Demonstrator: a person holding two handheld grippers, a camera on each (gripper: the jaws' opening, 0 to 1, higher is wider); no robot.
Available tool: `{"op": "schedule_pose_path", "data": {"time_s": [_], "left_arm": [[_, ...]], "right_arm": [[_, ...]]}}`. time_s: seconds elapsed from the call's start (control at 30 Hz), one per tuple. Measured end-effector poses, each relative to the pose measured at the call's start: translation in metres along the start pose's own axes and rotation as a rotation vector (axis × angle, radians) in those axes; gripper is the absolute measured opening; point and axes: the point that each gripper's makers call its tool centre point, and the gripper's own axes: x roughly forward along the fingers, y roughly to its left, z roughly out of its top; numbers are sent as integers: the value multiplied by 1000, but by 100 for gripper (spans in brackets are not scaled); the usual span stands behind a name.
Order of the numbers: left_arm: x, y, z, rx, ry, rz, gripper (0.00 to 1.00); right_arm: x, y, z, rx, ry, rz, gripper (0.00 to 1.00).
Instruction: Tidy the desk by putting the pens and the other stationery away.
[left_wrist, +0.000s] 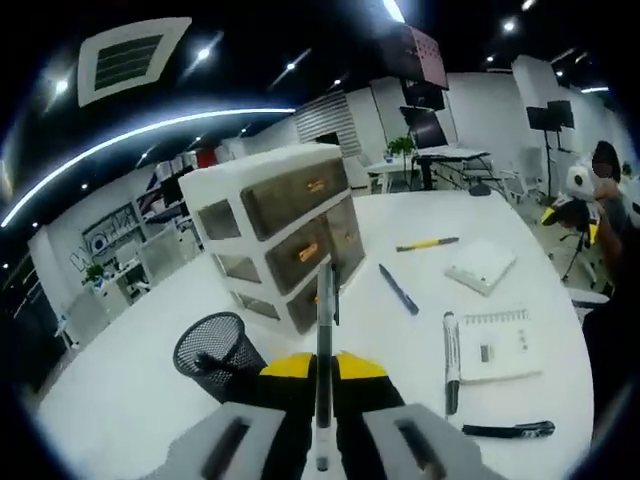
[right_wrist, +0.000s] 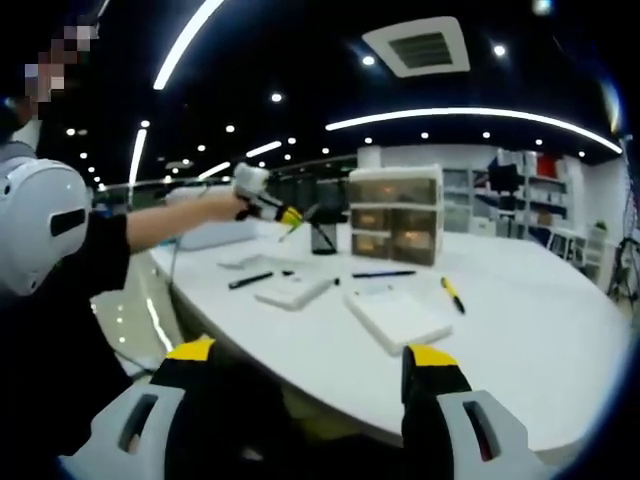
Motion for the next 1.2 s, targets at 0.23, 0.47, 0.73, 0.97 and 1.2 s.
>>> {"op": "schedule_pose_path", "data": {"time_s": [0.23, 0.47, 0.73, 0.97, 1.2], "left_arm": [[-7, 16, 37, -122, -208, 107, 6], [-15, 32, 71, -249, -380, 162, 7], [-13, 44, 81, -278, -452, 258, 7], [-6, 68, 80, -297, -471, 319, 7], [6, 88, 77, -309, -470, 341, 7]], "right_arm": [[-2, 1, 3, -6, -5, -1, 70], [0, 2, 3, -7, -6, 1, 70], [1, 0, 2, 2, -9, 0, 70], [-1, -3, 2, 5, -6, -9, 70], [1, -7, -3, 15, 4, -13, 70]]}}
